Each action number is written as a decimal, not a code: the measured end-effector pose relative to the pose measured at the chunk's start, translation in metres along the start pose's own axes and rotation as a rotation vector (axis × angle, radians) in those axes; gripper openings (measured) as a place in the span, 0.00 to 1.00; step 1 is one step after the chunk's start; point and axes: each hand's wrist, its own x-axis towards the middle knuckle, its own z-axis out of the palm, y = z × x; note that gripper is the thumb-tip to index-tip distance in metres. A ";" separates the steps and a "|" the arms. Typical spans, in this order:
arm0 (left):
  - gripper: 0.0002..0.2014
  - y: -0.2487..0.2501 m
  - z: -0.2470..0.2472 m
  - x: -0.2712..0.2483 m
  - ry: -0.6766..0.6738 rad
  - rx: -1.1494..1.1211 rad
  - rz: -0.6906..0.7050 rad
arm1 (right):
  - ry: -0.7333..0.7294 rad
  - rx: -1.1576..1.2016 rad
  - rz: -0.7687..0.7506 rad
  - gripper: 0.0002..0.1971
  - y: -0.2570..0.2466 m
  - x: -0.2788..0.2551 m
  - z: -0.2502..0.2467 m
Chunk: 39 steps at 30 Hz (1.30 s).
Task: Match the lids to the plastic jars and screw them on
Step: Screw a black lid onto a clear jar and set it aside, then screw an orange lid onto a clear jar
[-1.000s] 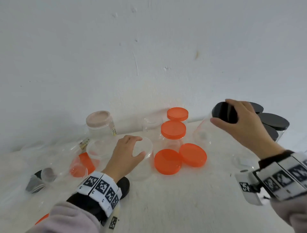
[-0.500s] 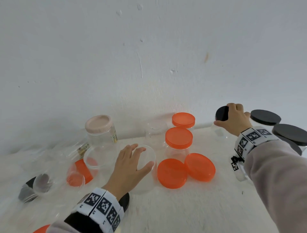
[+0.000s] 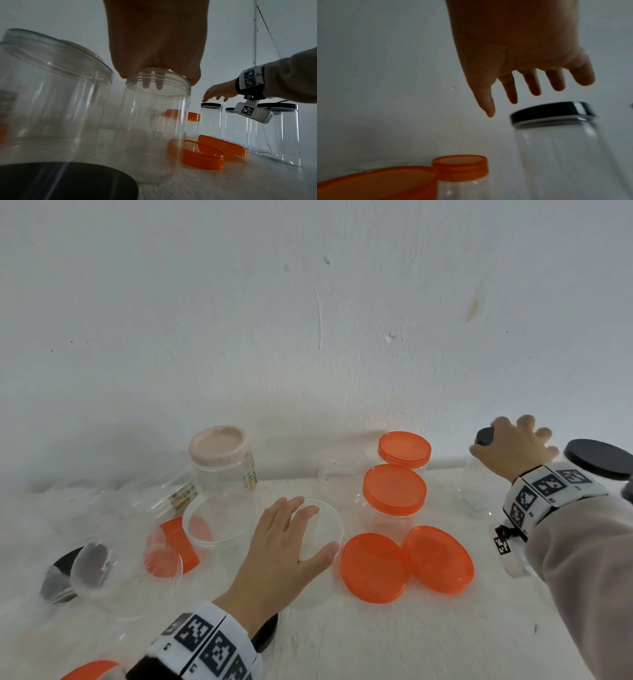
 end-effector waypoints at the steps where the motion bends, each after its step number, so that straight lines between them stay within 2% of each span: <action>1: 0.34 0.000 0.000 0.000 -0.001 -0.002 0.000 | 0.027 0.008 -0.050 0.23 -0.010 -0.002 -0.001; 4: 0.34 0.000 0.000 -0.002 -0.003 -0.011 0.003 | 0.004 0.094 -0.234 0.26 -0.051 -0.012 0.001; 9: 0.33 0.001 -0.001 -0.004 -0.012 -0.008 -0.004 | -0.194 0.267 -0.396 0.29 -0.126 -0.033 0.017; 14: 0.33 0.001 -0.002 -0.005 -0.015 -0.011 0.015 | -0.406 0.076 -0.440 0.34 -0.170 -0.047 0.045; 19: 0.35 -0.003 -0.003 -0.006 -0.029 -0.015 0.052 | -0.530 -0.136 -0.458 0.43 -0.176 -0.044 0.071; 25: 0.35 -0.008 -0.002 -0.006 -0.064 -0.022 0.079 | -0.531 -0.220 -0.428 0.50 -0.179 -0.027 0.082; 31: 0.35 -0.007 -0.002 -0.005 -0.065 -0.037 0.068 | -0.496 -0.291 -0.436 0.50 -0.183 -0.026 0.085; 36: 0.35 -0.007 -0.002 -0.006 -0.051 -0.049 0.082 | -0.436 -0.255 -0.481 0.53 -0.184 -0.036 0.074; 39: 0.34 -0.007 -0.004 -0.006 -0.038 -0.034 0.102 | -0.376 -0.149 -0.484 0.54 -0.180 -0.043 0.056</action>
